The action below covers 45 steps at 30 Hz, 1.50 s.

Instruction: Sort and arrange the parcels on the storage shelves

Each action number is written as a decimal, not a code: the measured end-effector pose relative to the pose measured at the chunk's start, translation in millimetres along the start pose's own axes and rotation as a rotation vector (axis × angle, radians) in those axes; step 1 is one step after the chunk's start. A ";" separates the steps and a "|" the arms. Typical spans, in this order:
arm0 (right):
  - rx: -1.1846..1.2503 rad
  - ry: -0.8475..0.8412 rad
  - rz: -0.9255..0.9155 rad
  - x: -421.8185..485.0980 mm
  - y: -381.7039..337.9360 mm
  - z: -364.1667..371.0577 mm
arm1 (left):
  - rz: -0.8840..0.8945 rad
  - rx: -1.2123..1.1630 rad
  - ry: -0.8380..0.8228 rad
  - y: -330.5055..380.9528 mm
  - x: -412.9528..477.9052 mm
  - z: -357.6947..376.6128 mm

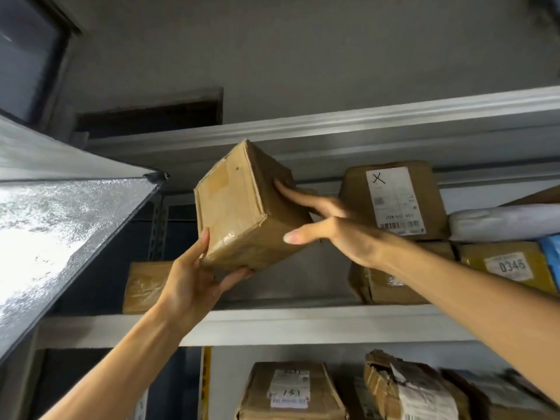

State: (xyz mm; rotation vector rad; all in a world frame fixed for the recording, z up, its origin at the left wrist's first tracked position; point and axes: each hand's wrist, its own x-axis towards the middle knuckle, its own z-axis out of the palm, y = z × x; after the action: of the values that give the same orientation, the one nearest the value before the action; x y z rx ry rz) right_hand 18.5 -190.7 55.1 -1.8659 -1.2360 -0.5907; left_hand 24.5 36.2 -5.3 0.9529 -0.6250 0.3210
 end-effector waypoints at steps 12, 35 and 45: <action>0.217 0.553 0.260 27.5 13.8 12.2 | 0.120 0.603 -0.242 22.2 -8.7 15.1; 0.078 0.483 0.436 40.0 69.1 49.8 | 0.140 0.949 0.194 11.3 30.7 -12.8; -0.039 0.451 0.472 54.5 118.0 68.3 | 0.407 1.432 0.357 -11.9 52.4 -35.9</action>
State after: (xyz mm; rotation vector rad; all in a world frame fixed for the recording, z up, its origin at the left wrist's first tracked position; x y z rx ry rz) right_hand 145.1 -129.0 13.5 -1.8348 -0.4744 -0.7194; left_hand 84.3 58.9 4.4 2.0505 -0.1657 1.3765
